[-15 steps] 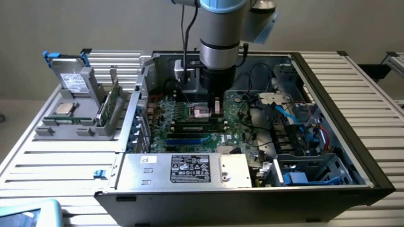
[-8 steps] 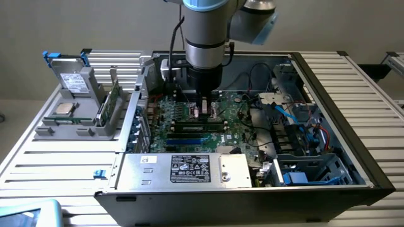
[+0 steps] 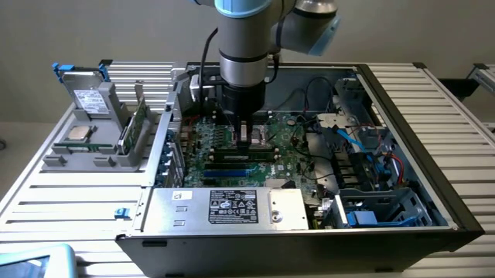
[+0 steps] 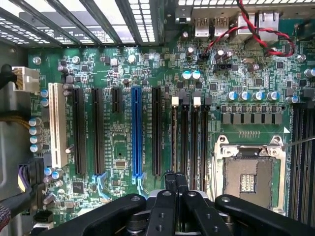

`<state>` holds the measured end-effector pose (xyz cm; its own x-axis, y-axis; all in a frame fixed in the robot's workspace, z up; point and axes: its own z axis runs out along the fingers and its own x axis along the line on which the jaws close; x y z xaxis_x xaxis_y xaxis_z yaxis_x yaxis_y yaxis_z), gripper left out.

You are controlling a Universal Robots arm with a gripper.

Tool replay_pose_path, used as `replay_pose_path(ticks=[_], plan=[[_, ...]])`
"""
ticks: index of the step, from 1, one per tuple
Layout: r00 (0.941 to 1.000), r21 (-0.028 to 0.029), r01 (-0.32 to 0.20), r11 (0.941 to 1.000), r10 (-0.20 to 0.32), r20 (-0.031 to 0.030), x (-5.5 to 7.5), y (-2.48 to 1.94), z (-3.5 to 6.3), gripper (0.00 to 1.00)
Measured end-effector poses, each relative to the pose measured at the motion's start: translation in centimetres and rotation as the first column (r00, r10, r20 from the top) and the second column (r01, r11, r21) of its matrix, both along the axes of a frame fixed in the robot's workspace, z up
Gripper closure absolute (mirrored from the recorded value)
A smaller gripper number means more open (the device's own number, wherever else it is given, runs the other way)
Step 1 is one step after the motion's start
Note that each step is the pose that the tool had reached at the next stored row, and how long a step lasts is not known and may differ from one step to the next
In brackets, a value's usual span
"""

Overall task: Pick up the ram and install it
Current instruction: 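Press down the ram until it locks into place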

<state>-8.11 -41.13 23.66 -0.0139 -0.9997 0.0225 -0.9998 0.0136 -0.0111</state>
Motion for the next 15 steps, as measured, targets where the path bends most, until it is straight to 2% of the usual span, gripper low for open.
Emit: replay_pose_path(ticks=[7,15], plan=[[1.0000,0.0000,0.001,1.0000,-0.001,0.0006,-0.14,0.01,-0.75,0.89],[1.0000,-0.0002,0.001,1.0000,-0.001,0.0010,-0.25,0.00,-1.08,0.89]])
